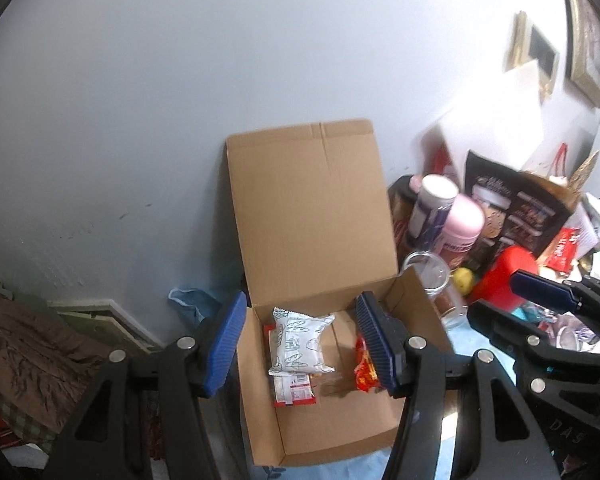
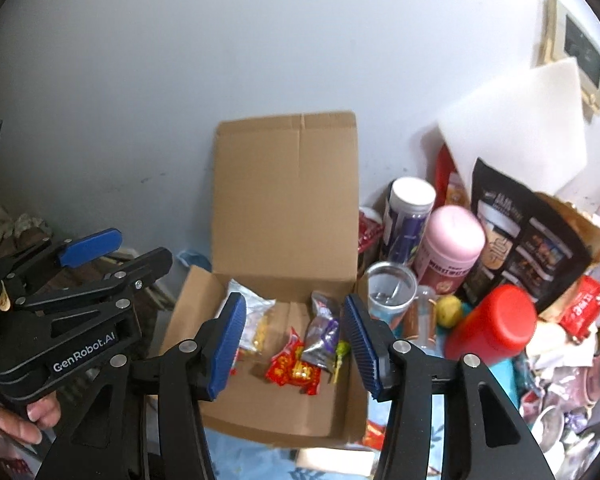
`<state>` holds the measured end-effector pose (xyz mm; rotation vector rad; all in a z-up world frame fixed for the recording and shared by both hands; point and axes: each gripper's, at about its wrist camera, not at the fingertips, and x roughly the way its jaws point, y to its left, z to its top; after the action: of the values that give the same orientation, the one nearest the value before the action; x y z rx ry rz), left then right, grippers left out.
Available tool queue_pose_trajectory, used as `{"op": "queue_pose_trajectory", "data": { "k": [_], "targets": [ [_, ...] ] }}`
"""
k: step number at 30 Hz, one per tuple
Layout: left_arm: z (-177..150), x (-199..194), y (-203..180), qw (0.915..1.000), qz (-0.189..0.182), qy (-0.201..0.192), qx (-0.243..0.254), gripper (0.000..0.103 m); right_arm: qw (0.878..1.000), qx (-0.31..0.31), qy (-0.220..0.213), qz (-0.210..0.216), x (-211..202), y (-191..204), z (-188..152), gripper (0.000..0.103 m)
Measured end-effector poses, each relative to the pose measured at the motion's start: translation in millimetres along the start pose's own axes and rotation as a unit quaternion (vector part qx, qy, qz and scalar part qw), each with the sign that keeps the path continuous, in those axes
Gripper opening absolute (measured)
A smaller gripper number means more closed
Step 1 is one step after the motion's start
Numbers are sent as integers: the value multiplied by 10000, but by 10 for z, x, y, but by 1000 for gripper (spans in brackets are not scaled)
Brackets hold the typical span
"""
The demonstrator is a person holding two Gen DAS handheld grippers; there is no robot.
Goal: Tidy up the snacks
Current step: 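Withdraw both tools from the box back over the table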
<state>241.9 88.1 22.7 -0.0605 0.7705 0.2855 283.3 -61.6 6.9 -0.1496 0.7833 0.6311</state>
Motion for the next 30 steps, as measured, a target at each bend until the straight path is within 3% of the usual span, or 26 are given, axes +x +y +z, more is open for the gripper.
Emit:
{"op": "queue_pose_trajectory", "data": {
  "k": [15, 19, 30],
  "targets": [
    [-174, -1047, -101, 9969, -389, -576, 360, 58, 9991, 69, -283, -321, -934, 244, -288, 60],
    [-305, -1205, -131, 9955, -535, -659, 409, 76, 9982, 155, -305, -483, -1141, 271, -452, 61],
    [-752, -1413, -374, 9893, -910, -567, 990, 76, 9957, 497, -43, -780, -1384, 273, -1008, 65]
  ]
}}
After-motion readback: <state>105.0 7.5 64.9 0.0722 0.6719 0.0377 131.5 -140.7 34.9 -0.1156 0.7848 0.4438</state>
